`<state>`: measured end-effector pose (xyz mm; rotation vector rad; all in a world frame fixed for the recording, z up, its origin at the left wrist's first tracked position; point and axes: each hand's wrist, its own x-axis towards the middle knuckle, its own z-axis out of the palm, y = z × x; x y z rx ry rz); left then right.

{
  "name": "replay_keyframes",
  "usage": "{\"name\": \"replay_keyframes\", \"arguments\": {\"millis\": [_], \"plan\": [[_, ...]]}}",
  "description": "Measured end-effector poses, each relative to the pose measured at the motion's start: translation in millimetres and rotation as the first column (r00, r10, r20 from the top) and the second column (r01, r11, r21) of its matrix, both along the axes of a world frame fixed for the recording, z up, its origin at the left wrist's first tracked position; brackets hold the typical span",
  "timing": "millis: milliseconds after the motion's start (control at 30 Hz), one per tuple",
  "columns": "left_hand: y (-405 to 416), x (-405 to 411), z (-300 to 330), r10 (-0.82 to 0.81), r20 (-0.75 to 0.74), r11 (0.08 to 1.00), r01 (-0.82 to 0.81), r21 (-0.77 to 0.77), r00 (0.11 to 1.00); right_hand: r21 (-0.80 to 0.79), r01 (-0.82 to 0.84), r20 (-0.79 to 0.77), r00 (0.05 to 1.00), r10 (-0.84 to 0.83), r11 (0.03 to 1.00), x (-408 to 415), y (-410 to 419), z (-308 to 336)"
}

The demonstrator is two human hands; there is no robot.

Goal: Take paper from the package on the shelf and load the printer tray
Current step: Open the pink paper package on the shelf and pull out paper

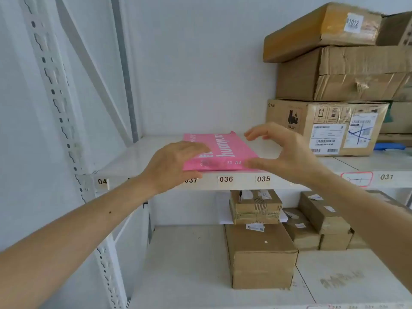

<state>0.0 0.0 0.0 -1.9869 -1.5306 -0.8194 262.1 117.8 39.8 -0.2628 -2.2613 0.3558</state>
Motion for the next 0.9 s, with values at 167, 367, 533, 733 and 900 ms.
{"name": "replay_keyframes", "arguments": {"millis": [167,367,533,733,900], "plan": [[23,-10,-4,0.056,-0.038,0.997,-0.058,-0.051,0.998,0.139,-0.014,0.148,0.989,-0.007,0.990,-6,47,-13],[35,-16,-9,0.086,-0.041,0.993,-0.089,-0.079,0.995,0.237,-0.077,0.280,0.960,0.008,0.968,-11,88,-26],[39,-24,-11,0.084,-0.063,0.992,-0.089,-0.086,0.995,0.249,-0.105,0.282,0.959,0.031,0.963,-14,108,-31],[37,-32,-16,0.026,-0.173,0.999,-0.030,-0.024,0.985,0.287,-0.132,0.243,0.968,0.062,0.949,-16,111,-37],[38,-37,-21,-0.004,-0.284,0.998,0.020,0.051,0.959,0.318,-0.123,0.201,0.978,0.059,0.940,-16,110,-41]]}}
